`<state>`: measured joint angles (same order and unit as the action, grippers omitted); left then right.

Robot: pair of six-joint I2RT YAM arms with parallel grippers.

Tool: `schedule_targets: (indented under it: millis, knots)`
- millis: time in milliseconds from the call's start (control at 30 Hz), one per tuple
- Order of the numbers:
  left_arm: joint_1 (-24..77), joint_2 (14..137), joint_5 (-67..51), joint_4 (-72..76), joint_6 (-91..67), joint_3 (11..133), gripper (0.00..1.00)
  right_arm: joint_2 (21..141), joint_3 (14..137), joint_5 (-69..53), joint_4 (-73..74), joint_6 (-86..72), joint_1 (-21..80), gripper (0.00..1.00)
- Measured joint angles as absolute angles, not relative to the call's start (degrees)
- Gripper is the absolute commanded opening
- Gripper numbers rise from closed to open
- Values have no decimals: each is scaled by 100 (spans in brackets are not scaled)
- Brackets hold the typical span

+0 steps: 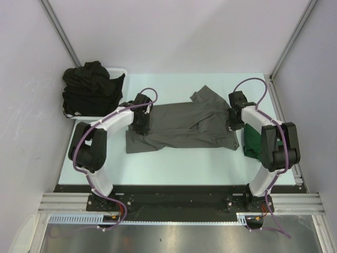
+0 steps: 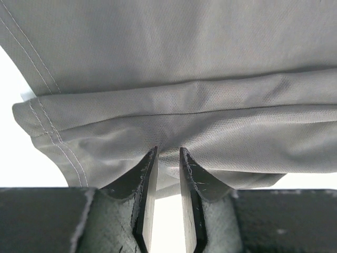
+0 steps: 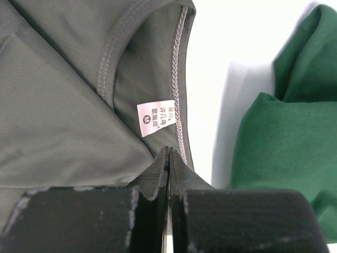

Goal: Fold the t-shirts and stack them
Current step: Fold the flattened tshirt in 1/3 of the way

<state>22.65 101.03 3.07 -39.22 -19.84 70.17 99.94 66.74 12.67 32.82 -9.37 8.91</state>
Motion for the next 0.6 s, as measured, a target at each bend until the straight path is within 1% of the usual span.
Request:
schedule_targets:
  millis: [133,200,333,367,433,467,500,600]
  knots:
    - [2268,10099,353,-3811,-1953,7024,29,9979,6687,1269,3282,-932,891,0]
    - [2272,10092,388,-3780,-1942,7035,32,9979,6687,1269,3288,-930,891,0]
    - [2276,10088,388,-3739,-1925,7113,34,9979,6700,1267,3308,-921,891,0]
    - [2274,10088,386,-3736,-1916,7144,40,9979,6713,1267,3321,-915,891,0]
    - [2274,10088,377,-3695,-1894,7183,41,9979,6766,1267,3358,-893,891,0]
    - [2274,10088,362,-3660,-1892,7194,47,9979,6799,1269,3374,-888,891,0]
    - [2274,10088,318,-3629,-1892,7201,49,9979,6825,1269,3380,-886,891,0]
    - [2276,10088,161,-3555,-1890,7216,50,9979,6904,1280,3402,-862,888,0]
